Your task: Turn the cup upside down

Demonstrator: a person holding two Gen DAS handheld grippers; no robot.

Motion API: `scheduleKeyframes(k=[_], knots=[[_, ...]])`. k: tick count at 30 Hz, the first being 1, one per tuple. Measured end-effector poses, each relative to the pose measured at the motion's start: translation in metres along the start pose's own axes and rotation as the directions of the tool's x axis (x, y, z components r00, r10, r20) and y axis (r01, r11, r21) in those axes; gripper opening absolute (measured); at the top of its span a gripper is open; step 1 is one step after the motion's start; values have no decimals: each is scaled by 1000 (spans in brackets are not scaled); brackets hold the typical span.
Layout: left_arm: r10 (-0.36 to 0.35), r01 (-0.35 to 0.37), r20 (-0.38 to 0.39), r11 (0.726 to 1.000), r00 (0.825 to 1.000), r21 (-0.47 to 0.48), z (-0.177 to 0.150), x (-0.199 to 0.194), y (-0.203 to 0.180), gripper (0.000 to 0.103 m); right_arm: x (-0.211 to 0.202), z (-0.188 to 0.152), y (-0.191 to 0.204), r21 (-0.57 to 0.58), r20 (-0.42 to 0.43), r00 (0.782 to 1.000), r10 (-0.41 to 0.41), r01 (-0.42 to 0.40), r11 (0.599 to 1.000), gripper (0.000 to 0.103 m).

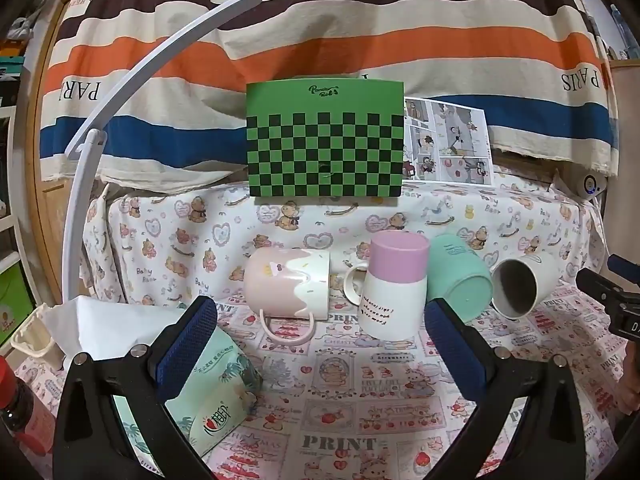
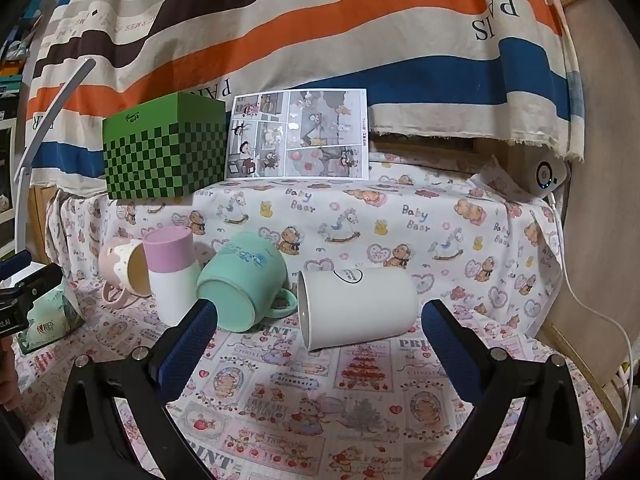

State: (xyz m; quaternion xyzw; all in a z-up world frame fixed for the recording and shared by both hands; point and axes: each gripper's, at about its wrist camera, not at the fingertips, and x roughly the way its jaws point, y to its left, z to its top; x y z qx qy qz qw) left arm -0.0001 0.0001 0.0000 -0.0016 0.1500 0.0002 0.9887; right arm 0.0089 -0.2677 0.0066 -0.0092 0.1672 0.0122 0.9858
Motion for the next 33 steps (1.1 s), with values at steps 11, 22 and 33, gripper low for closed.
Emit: scheduleKeyframes(k=[11, 22, 33], knots=[[3, -3, -3, 1000, 1000, 0, 1, 3, 2, 103, -3, 0, -2, 7, 4, 1000, -7, 7, 1000, 103], [6, -6, -1, 1000, 1000, 6, 1, -1, 3, 103, -3, 0, -2, 9, 3, 1000, -7, 7, 1000, 103], [7, -7, -4, 1000, 1000, 7, 2, 0, 3, 103, -2, 1, -3, 10, 2, 1000, -7, 7, 1000, 103]])
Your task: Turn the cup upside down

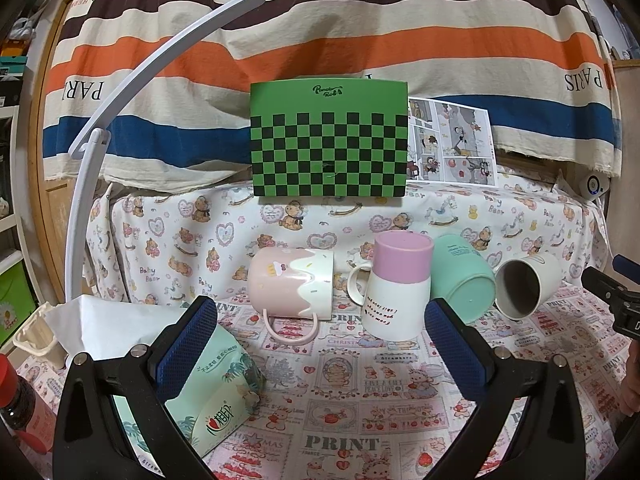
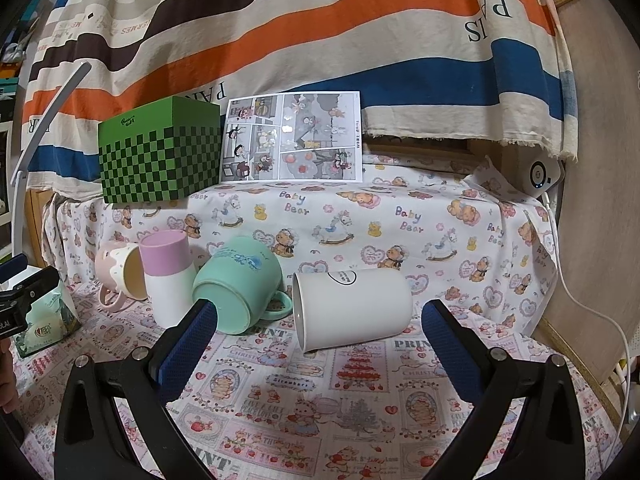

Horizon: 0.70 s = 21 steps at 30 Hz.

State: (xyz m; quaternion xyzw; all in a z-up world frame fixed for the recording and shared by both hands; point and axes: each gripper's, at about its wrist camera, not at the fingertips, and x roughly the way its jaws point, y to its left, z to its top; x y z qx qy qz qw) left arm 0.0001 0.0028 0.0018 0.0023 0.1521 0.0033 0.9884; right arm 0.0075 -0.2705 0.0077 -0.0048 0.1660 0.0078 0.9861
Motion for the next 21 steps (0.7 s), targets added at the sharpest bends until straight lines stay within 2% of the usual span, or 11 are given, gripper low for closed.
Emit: scheduleKeyframes(k=[21], knots=[[9, -9, -12, 1000, 1000, -7, -1, 1, 1, 103, 0, 0, -1, 1, 0, 1000, -1, 1, 1000, 103]])
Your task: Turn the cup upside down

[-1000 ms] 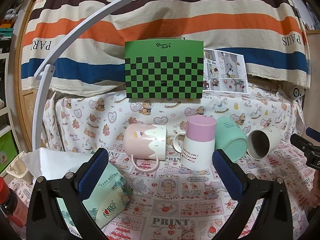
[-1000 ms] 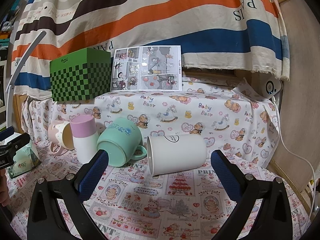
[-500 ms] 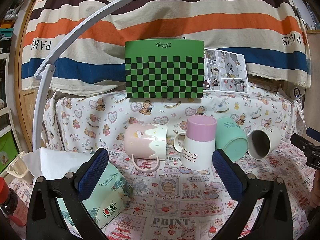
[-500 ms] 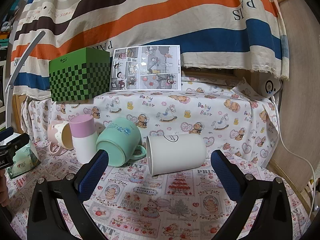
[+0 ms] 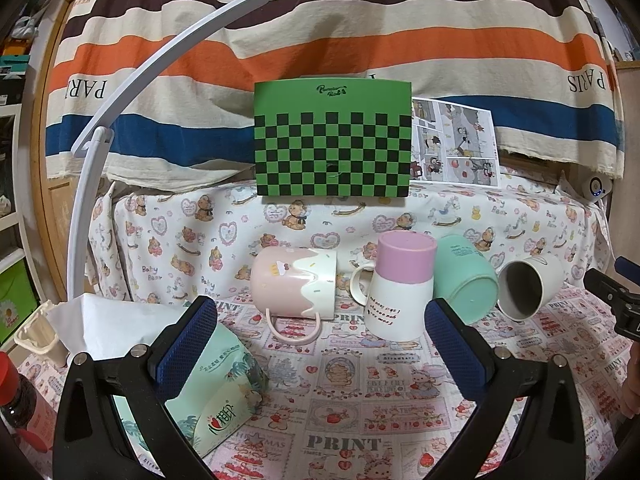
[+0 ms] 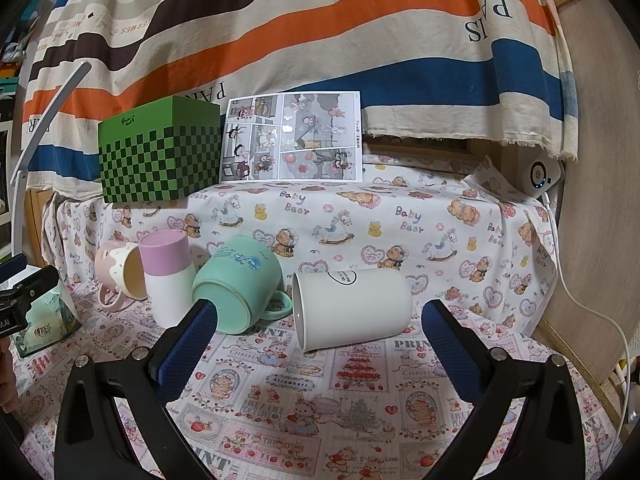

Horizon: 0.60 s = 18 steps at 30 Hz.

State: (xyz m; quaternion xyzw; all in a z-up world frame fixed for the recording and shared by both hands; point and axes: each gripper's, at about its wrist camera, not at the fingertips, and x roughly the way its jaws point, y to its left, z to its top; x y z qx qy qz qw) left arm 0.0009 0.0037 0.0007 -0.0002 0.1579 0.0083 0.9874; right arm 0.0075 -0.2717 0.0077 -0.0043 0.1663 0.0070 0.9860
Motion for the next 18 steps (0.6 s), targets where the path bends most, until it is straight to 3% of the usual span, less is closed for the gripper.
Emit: scheduleKeyframes(k=[11, 15, 18], knots=[[8, -8, -3, 1000, 1000, 8, -1, 1, 4, 103, 0, 0, 0, -1, 1, 1000, 1, -1, 1000, 103], [-4, 2, -65, 1000, 998, -20, -1, 3, 3, 103, 0, 0, 0, -3, 0, 1000, 1, -1, 1000, 103], [4, -4, -50, 1000, 999, 8, -1, 2, 1, 103, 0, 0, 1, -4, 2, 1000, 0, 0, 1000, 103]])
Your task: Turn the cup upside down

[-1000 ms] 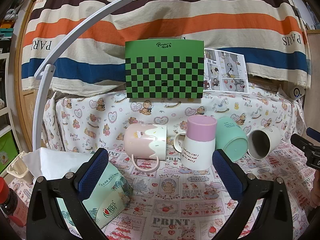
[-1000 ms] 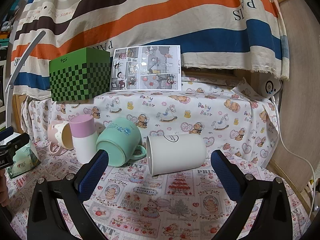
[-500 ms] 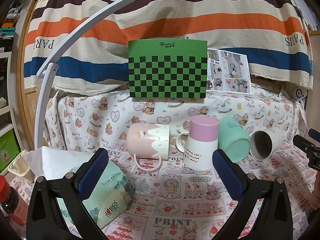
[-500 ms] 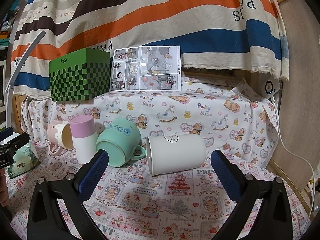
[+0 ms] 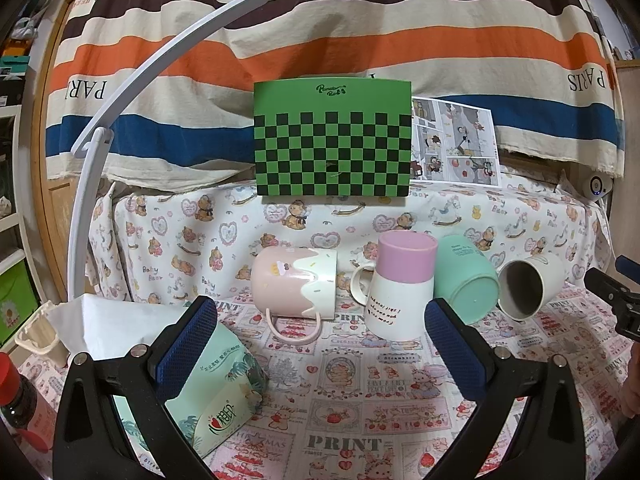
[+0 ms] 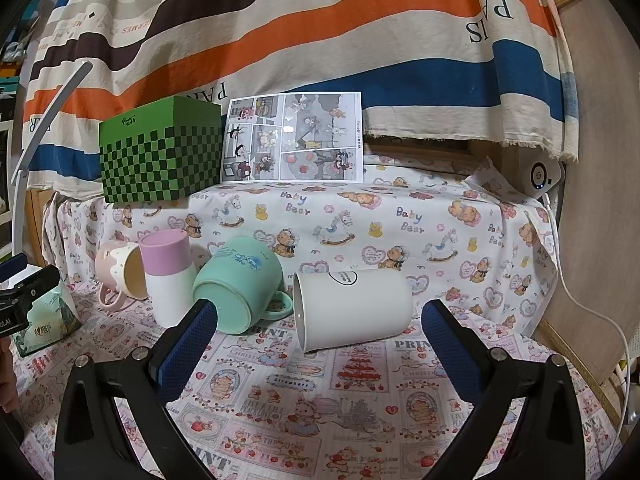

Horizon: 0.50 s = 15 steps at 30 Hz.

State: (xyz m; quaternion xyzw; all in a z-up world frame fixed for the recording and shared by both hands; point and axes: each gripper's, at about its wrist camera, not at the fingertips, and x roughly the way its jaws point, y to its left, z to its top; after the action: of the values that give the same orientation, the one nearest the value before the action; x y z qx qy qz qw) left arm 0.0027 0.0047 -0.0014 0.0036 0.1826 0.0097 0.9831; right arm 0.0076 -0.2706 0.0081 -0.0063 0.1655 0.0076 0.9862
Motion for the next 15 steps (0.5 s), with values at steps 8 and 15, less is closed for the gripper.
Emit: scheduleKeyframes(k=[8, 15], knots=[[6, -6, -23, 1000, 1000, 14, 0, 0, -1, 103, 0, 0, 2, -8, 3, 1000, 2, -2, 1000, 103], [-4, 4, -4, 1000, 1000, -1, -1, -1, -1, 103, 1, -1, 2, 2, -6, 1000, -10, 10, 1000, 103]])
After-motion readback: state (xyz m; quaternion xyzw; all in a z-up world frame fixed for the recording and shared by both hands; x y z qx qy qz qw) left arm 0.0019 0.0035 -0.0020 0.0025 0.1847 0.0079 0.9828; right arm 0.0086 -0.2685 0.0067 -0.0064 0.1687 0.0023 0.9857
